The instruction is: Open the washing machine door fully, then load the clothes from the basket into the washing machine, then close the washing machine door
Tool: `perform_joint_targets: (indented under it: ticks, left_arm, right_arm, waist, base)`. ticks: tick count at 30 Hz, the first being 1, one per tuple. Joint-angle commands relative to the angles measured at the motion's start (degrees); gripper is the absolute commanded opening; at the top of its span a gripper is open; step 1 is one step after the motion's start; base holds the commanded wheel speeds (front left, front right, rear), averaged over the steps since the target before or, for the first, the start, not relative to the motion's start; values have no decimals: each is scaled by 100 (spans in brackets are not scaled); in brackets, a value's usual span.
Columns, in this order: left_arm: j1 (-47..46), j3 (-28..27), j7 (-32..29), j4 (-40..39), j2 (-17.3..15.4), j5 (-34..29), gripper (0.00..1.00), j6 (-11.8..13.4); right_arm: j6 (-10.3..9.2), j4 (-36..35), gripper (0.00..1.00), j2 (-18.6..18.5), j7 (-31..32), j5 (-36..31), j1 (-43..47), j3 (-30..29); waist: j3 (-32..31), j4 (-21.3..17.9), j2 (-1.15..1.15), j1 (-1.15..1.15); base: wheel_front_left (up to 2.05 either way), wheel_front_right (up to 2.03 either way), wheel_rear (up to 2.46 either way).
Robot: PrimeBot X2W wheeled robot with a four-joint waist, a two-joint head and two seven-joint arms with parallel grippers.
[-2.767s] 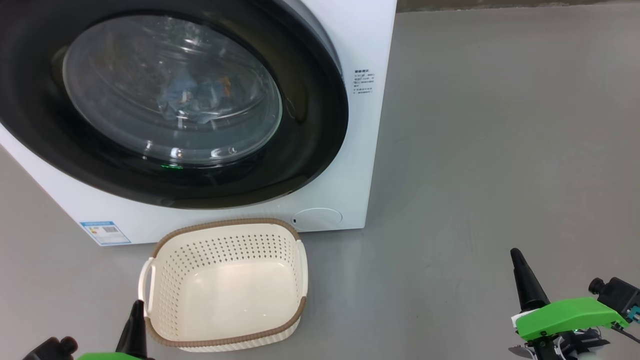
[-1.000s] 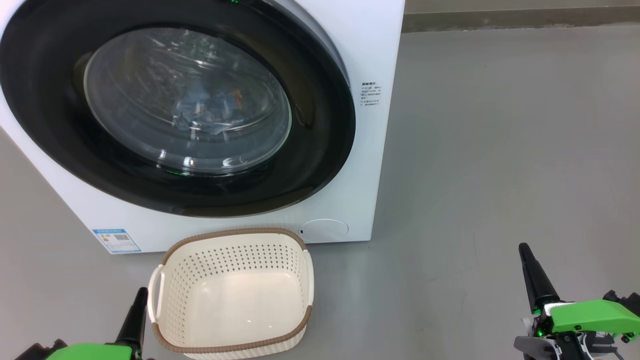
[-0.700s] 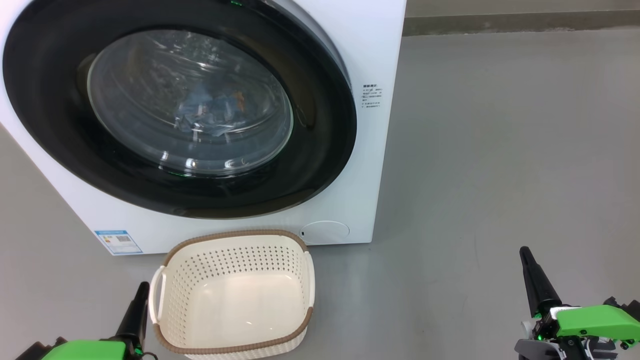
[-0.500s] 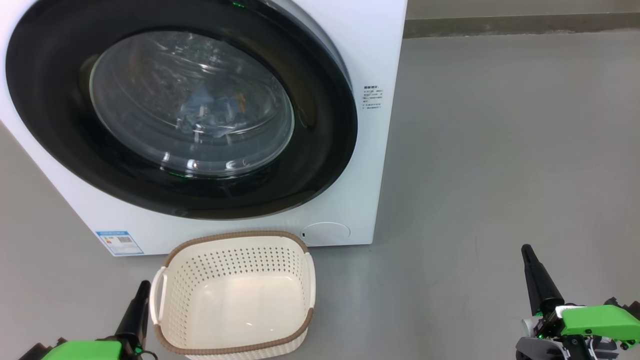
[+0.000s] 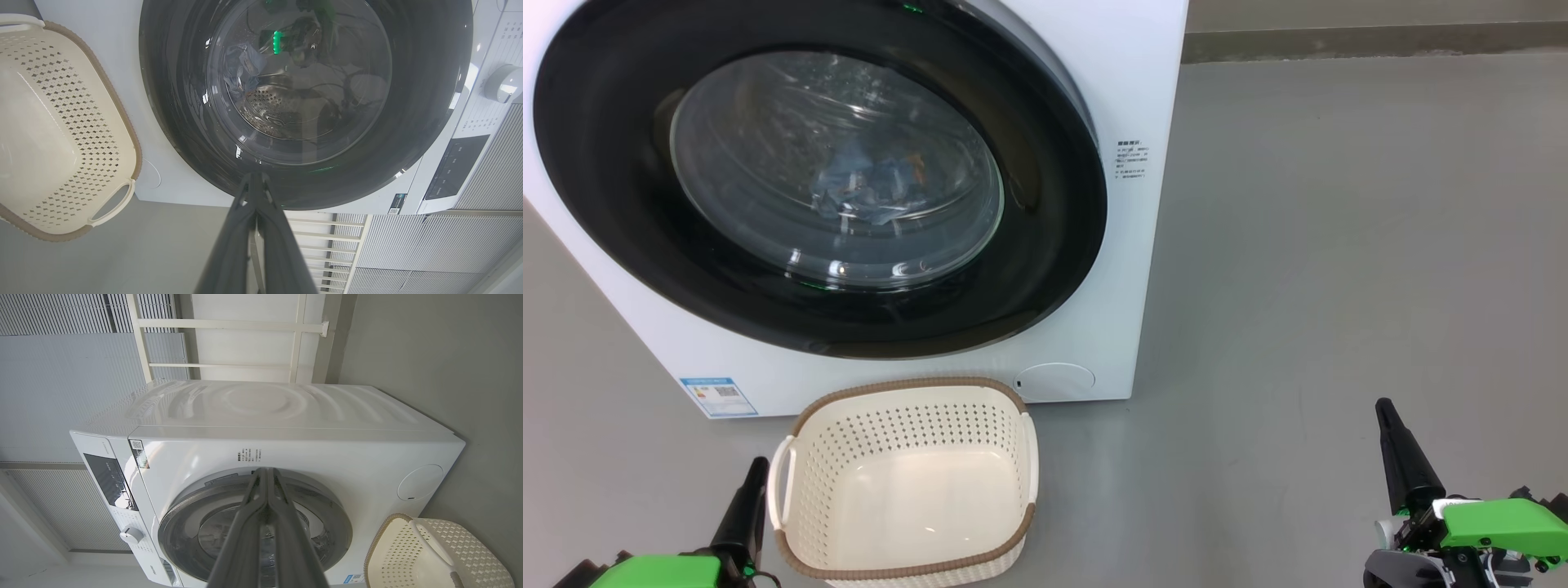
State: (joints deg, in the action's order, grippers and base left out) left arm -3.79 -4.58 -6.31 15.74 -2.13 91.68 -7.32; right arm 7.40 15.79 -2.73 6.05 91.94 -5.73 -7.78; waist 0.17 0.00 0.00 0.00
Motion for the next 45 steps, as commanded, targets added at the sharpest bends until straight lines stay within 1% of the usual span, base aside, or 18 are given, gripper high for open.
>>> perform_joint_targets:
  ticks: [1,45]
  left_arm:
    - [-241,-200,-22,-167,-75,45,0,-16]
    - [-240,-197,-19,-168,-75,47,0,-17]
  right_arm:
    - [9,-177,0,-15,49,18,-46,121]
    - [9,-177,0,-15,46,21,-45,124]
  waist:
    - [0,0,0,0]
    - [0,0,0,0]
  base:
    - [0,0,0]
    - [0,0,0]
